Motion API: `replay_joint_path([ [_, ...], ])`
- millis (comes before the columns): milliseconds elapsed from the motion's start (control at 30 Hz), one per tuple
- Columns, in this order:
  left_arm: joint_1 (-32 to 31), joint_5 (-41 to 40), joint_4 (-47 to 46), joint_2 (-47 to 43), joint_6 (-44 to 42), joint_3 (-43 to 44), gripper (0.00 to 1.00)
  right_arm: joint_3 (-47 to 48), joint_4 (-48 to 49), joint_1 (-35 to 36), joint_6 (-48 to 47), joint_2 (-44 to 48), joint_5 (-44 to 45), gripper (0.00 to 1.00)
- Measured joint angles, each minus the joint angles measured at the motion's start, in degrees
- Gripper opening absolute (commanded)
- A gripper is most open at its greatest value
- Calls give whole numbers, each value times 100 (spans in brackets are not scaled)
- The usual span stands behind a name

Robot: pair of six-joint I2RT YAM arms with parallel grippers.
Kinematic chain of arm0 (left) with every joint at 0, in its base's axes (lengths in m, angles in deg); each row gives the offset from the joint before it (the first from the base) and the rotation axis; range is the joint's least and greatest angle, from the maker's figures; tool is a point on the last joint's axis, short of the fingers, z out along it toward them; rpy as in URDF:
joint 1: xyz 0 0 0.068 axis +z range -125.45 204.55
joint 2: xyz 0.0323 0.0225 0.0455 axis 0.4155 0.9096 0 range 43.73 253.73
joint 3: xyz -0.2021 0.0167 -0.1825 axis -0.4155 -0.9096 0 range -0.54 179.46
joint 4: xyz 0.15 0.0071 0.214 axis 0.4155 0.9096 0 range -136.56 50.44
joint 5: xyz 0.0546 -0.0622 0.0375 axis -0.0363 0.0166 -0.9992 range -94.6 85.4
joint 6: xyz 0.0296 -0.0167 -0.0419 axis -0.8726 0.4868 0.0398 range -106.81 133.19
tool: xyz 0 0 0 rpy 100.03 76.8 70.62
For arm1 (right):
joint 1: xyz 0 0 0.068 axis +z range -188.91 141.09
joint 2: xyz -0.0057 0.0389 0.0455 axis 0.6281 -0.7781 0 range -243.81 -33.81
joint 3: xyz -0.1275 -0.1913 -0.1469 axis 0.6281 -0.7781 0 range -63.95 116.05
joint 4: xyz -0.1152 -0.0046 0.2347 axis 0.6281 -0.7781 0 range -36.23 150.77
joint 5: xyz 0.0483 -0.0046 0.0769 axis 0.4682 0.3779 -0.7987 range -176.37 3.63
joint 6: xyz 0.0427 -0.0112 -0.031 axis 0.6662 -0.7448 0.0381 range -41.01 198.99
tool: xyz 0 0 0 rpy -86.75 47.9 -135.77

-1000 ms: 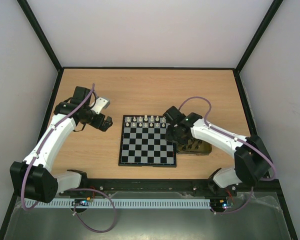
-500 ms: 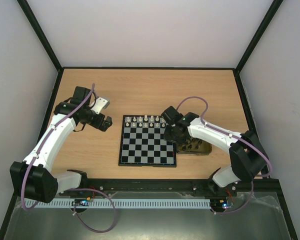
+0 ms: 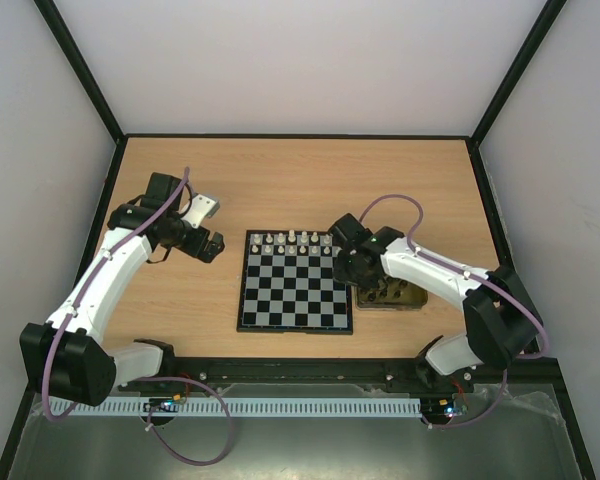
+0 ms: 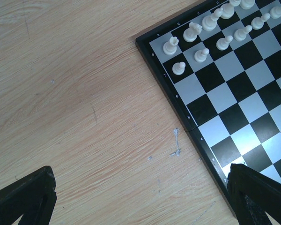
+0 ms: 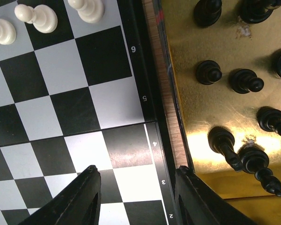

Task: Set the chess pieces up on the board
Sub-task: Move the storage box to the center of the board.

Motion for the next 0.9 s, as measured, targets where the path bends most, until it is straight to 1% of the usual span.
replay_joint_path([
  [467,0,0,-2,0,0,0,99,-195,0,-227,-7,33,149,43],
  [600,0,0,-2,0,0,0,99,-151,-4,-243,-28,175,155,43],
  [700,0,0,-4,2,0,0,99,181,-66,-243,-70,350,238,42],
  [800,0,-2,-7,2,-2,0,99,752,-157,-249,-133,439,415,36],
  [900,0,-4,-9,11,-2,0,99,1051,-323,-326,-199,450,529,35],
])
